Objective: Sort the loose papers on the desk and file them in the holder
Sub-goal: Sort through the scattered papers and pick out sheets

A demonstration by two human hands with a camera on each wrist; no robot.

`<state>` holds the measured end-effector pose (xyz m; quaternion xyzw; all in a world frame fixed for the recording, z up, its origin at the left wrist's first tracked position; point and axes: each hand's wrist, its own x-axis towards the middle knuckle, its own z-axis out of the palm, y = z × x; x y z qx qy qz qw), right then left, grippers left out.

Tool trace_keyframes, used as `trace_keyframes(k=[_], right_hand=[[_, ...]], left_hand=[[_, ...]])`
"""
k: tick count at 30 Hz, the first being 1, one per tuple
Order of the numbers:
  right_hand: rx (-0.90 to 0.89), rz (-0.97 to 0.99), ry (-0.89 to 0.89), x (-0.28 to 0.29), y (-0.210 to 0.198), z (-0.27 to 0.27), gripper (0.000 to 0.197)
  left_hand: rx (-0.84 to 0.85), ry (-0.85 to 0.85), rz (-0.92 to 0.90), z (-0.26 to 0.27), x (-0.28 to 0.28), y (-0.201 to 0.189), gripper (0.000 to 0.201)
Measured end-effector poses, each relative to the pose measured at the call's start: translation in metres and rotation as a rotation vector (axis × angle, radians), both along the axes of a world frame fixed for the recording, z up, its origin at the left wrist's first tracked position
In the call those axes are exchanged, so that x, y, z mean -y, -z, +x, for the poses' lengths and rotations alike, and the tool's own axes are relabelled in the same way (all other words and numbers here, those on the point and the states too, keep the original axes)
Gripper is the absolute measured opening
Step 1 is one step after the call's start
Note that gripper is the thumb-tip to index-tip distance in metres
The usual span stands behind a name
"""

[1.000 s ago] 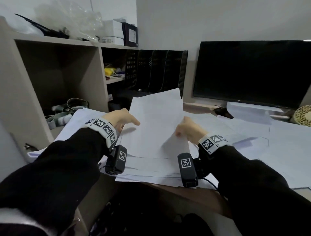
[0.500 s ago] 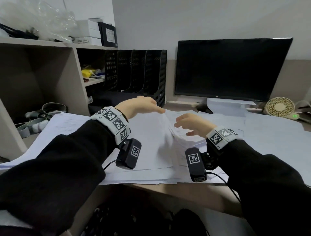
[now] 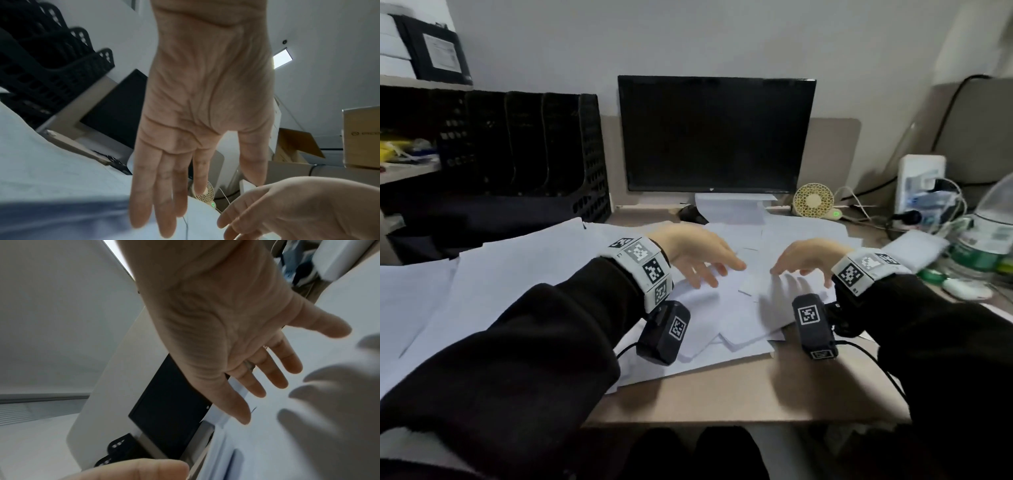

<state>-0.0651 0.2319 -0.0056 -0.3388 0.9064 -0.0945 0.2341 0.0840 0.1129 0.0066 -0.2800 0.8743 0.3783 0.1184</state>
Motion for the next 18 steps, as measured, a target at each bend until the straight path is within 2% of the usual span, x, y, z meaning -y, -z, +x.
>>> trace_keyframes(k=[3,7,12,14,17,18], right_hand=[[-0.002,0.088,-0.031,-0.011,0.008,-0.01,0.039],[-0.086,0.138,-0.094,-0.02,0.012,-0.013,0.022],[-0.09,0.172,-0.128,-0.022,0.01,-0.013,0.042],[-0.073,0.153,-0.141,-0.021,0.011,-0.013,0.045],[-0.01,0.1,-0.158,-0.021,0.01,-0.01,0.043],[0.022,0.077,-0.159,-0.022,0.009,-0.01,0.043]], left_hand=[[0.059,0.019,0.038,-0.024,-0.012,0.01,0.058],[0.079,-0.035,0.131,-0.045,-0.017,0.019,0.068],[-0.017,-0.195,0.384,-0.058,-0.017,0.021,0.071],[-0.031,-0.221,0.469,-0.061,-0.016,0.026,0.065],[-0.107,-0.248,0.52,-0.066,-0.026,0.029,0.034],[-0.168,-0.266,0.539,-0.07,-0.028,0.03,0.039]])
